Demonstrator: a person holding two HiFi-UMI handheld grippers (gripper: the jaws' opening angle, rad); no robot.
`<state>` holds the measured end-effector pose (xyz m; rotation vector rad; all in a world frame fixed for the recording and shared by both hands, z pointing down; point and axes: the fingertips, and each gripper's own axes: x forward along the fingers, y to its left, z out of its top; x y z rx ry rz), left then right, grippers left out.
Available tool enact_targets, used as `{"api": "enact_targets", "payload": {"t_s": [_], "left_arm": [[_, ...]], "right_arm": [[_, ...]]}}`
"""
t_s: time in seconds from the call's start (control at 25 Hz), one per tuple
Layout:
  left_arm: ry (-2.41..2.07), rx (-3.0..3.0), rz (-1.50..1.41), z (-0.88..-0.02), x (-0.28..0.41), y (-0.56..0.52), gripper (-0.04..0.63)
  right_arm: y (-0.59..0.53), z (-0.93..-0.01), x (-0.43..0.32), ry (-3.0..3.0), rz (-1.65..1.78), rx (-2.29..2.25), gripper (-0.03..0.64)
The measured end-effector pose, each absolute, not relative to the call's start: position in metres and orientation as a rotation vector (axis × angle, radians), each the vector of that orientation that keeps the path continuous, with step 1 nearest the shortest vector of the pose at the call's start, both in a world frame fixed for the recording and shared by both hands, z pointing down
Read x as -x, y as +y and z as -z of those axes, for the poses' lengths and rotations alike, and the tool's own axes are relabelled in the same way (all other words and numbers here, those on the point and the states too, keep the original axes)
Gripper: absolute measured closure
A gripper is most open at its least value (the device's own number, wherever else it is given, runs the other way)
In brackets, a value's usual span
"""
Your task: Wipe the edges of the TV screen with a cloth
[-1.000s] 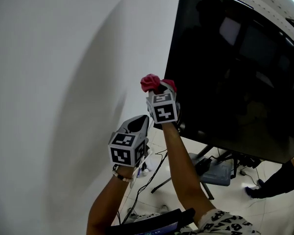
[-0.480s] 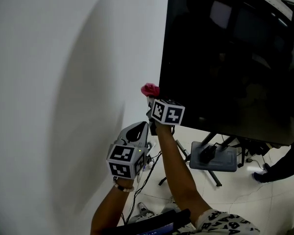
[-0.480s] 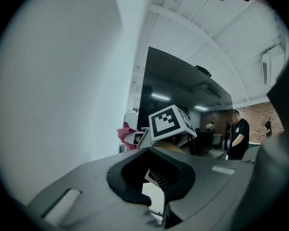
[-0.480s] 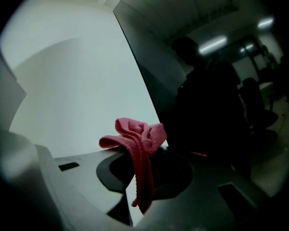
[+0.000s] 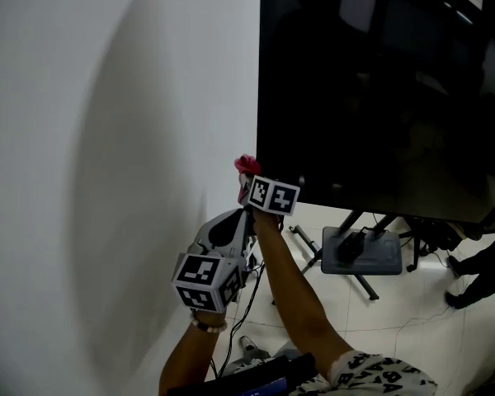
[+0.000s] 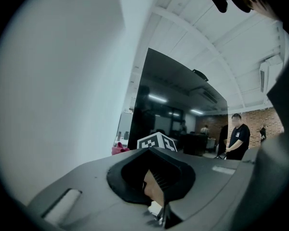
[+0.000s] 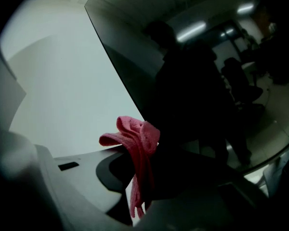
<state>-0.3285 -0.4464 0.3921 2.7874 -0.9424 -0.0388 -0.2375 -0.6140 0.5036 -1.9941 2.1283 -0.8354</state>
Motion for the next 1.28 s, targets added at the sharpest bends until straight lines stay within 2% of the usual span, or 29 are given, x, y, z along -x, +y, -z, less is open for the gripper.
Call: {"api": "enact_targets", "payload": {"t_s": [0.96,1.28], "left_arm": [[-0.852,-2.667,-0.093,-0.465,0.292,-0.425,0.601],[-0.839,-2.647,-0.132,-0.483,0.281,-0.42,0.601]], "right_arm": [[-0.575,-0.684,0.214,2.099,1.194,2.098,0.54],[-0.584,-0.653,0.19,2.063,1.092,1.97,0.54]]}}
